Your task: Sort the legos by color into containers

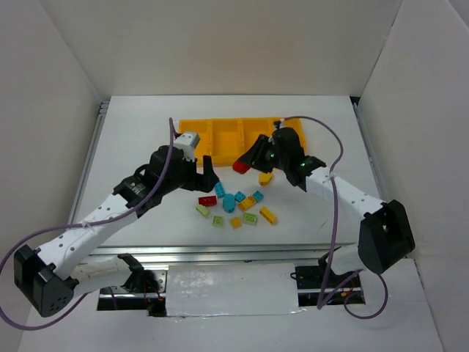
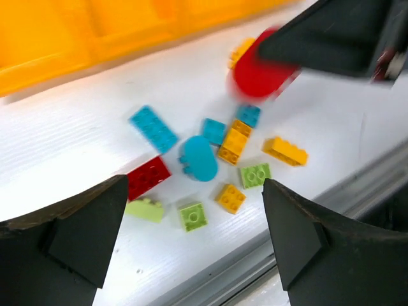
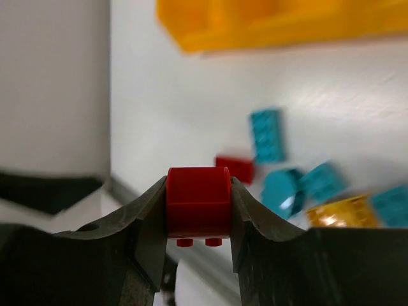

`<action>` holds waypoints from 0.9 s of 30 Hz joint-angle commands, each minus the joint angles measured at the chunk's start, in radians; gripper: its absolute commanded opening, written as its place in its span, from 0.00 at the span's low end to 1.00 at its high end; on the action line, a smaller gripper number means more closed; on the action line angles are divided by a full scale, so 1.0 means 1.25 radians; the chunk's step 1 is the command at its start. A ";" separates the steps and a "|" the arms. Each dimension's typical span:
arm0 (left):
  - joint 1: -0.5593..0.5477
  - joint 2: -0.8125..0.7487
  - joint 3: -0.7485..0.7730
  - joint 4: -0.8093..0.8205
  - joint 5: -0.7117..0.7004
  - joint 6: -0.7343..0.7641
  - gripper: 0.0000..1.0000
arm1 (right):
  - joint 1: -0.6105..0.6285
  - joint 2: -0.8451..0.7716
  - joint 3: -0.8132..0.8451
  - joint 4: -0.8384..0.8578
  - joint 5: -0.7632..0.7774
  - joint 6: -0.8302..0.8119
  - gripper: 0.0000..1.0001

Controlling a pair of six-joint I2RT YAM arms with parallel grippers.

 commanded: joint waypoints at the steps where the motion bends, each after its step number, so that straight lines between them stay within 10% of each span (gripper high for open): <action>1: -0.003 -0.062 0.064 -0.153 -0.202 -0.088 0.99 | -0.120 0.024 0.119 -0.124 0.146 -0.077 0.00; 6: -0.003 -0.092 0.087 -0.314 -0.285 -0.113 0.99 | -0.221 0.154 0.275 -0.252 0.409 -0.122 0.00; 17: 0.000 -0.187 0.024 -0.368 -0.312 -0.091 0.99 | -0.311 0.496 0.679 -0.381 0.476 -0.234 0.03; 19: 0.000 -0.192 0.006 -0.360 -0.311 -0.092 0.99 | -0.311 0.530 0.734 -0.405 0.472 -0.241 0.17; 22: 0.000 -0.200 0.001 -0.358 -0.306 -0.089 1.00 | -0.311 0.544 0.780 -0.424 0.467 -0.251 0.68; 27: 0.000 -0.224 -0.009 -0.357 -0.308 -0.090 1.00 | -0.310 0.507 0.786 -0.430 0.453 -0.250 0.85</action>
